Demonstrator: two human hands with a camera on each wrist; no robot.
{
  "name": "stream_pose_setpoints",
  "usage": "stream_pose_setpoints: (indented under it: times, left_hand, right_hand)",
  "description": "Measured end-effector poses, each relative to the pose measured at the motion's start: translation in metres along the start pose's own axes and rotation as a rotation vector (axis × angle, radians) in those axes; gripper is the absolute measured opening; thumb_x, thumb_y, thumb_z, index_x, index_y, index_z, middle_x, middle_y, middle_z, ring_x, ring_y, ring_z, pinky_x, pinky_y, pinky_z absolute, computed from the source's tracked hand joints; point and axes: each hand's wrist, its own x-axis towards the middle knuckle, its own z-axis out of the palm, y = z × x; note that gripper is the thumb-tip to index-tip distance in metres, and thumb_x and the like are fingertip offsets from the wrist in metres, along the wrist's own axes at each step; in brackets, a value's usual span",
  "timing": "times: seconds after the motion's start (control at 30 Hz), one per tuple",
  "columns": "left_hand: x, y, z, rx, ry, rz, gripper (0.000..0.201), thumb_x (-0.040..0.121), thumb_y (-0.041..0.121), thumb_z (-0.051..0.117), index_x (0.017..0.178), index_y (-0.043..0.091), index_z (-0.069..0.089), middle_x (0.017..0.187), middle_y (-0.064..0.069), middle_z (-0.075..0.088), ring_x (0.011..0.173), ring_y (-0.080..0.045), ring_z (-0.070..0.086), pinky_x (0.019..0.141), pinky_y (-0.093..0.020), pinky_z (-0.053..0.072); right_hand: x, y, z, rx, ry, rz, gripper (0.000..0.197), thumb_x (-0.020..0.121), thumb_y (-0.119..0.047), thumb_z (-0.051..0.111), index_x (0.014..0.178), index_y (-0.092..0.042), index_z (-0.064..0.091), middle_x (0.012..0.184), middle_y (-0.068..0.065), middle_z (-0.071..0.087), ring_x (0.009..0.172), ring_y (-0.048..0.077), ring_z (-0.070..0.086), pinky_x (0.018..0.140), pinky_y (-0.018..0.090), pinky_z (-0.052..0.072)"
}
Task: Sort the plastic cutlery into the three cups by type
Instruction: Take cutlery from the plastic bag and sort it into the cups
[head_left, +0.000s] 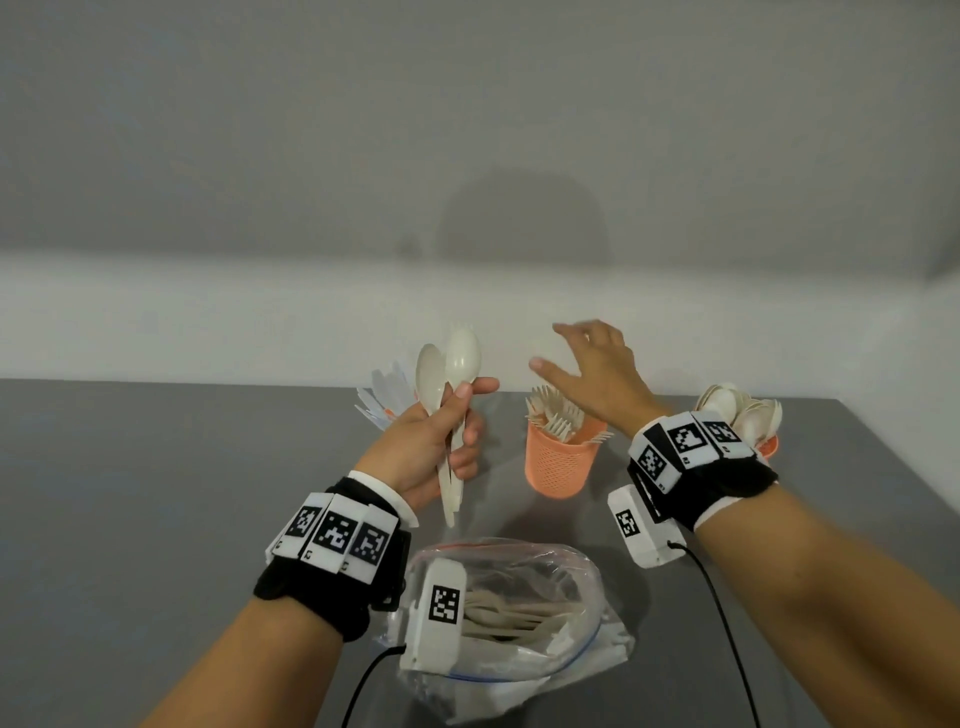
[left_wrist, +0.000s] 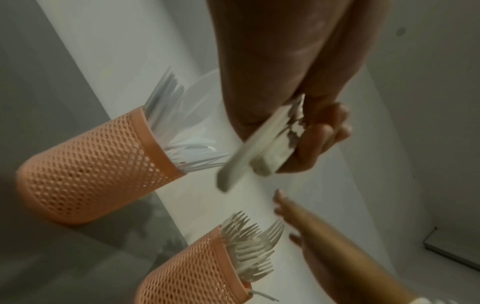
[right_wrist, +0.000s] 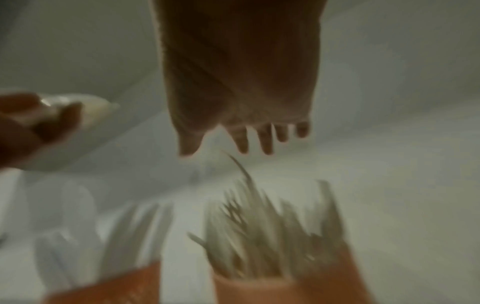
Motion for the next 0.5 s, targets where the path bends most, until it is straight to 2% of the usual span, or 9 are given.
stream_pose_setpoints:
  times: [0.03, 0.07, 0.13, 0.17, 0.23, 0.3, 0.37, 0.43, 0.5]
  left_hand:
    - [0.001, 0.0, 0.001, -0.01, -0.004, -0.003, 0.026, 0.095, 0.028, 0.039, 0.097, 0.011, 0.058, 0.05, 0.002, 0.043, 0.033, -0.006, 0.03, 0.036, -0.014, 0.031]
    - [0.002, 0.001, 0.002, -0.005, -0.005, -0.007, 0.024, 0.093, 0.029, 0.042, 0.091, 0.01, 0.057, 0.051, 0.002, 0.042, 0.031, -0.004, 0.029, 0.034, -0.013, 0.029]
    - [0.003, 0.001, 0.006, 0.053, -0.006, -0.024, 0.022, 0.087, 0.028, 0.05, 0.077, 0.008, 0.05, 0.048, 0.004, 0.041, 0.028, -0.003, 0.027, 0.031, -0.013, 0.027]
    - [0.003, 0.001, 0.009, 0.096, -0.009, -0.035, 0.024, 0.088, 0.025, 0.052, 0.07, 0.009, 0.046, 0.044, 0.005, 0.039, 0.027, -0.003, 0.027, 0.031, -0.012, 0.026]
    - [0.006, 0.001, 0.011, 0.159, -0.005, -0.057, 0.03, 0.093, 0.017, 0.048, 0.065, 0.011, 0.042, 0.036, 0.005, 0.035, 0.026, -0.003, 0.026, 0.031, -0.012, 0.025]
    - [0.01, 0.002, 0.011, 0.161, -0.008, -0.081, 0.027, 0.094, 0.011, 0.046, 0.068, 0.013, 0.045, 0.04, 0.005, 0.035, 0.027, -0.004, 0.027, 0.032, -0.011, 0.025]
    - [0.011, 0.004, 0.011, 0.135, -0.023, -0.115, 0.025, 0.093, 0.006, 0.042, 0.07, 0.014, 0.047, 0.043, 0.003, 0.035, 0.027, -0.006, 0.027, 0.033, -0.011, 0.026]
    - [0.011, 0.005, 0.01, 0.085, -0.052, -0.147, 0.024, 0.092, 0.004, 0.037, 0.071, 0.013, 0.045, 0.042, 0.002, 0.036, 0.027, -0.006, 0.028, 0.032, -0.011, 0.026]
    - [0.009, 0.005, 0.01, 0.059, -0.092, -0.161, 0.024, 0.094, 0.009, 0.033, 0.072, 0.011, 0.042, 0.039, 0.004, 0.041, 0.026, -0.005, 0.029, 0.03, -0.011, 0.026]
  right_hand:
    - [-0.003, -0.01, -0.004, 0.166, 0.064, -0.091, 0.048, 0.093, -0.039, 0.051, 0.135, -0.016, 0.047, 0.135, 0.009, 0.043, 0.13, 0.022, 0.036, 0.109, 0.04, 0.032]
    - [-0.006, -0.02, -0.007, 0.335, 0.04, -0.153, 0.037, 0.093, -0.027, 0.054, 0.127, -0.015, 0.054, 0.125, 0.005, 0.051, 0.119, 0.018, 0.046, 0.101, 0.034, 0.039]
    - [-0.013, -0.039, -0.011, 0.61, -0.222, -0.163, 0.03, 0.092, -0.012, 0.053, 0.122, -0.015, 0.059, 0.109, 0.0, 0.061, 0.105, 0.012, 0.056, 0.09, 0.025, 0.042]
    - [-0.016, -0.046, -0.01, 0.733, -0.341, -0.14, 0.033, 0.092, -0.008, 0.051, 0.123, -0.017, 0.057, 0.104, 0.0, 0.064, 0.1, 0.012, 0.057, 0.088, 0.026, 0.041]
    - [-0.017, -0.051, -0.006, 0.932, -0.428, -0.096, 0.038, 0.091, -0.003, 0.049, 0.126, -0.016, 0.053, 0.097, 0.004, 0.064, 0.092, 0.015, 0.059, 0.086, 0.034, 0.039]
    - [-0.016, -0.052, -0.003, 1.029, -0.44, -0.074, 0.039, 0.092, -0.005, 0.049, 0.129, -0.013, 0.051, 0.096, 0.009, 0.06, 0.084, 0.013, 0.057, 0.083, 0.035, 0.038]
    - [-0.017, -0.053, -0.001, 1.044, -0.453, -0.076, 0.033, 0.092, -0.005, 0.05, 0.125, -0.011, 0.054, 0.093, 0.008, 0.059, 0.075, 0.008, 0.055, 0.07, 0.026, 0.038]
    - [-0.019, -0.054, -0.001, 1.063, -0.45, -0.066, 0.023, 0.092, -0.003, 0.05, 0.112, -0.011, 0.058, 0.086, 0.003, 0.058, 0.068, 0.004, 0.053, 0.059, 0.019, 0.035]
    - [-0.022, -0.057, -0.002, 1.071, -0.399, -0.045, 0.012, 0.092, -0.003, 0.052, 0.096, -0.012, 0.058, 0.081, 0.0, 0.058, 0.067, 0.005, 0.053, 0.057, 0.02, 0.035]
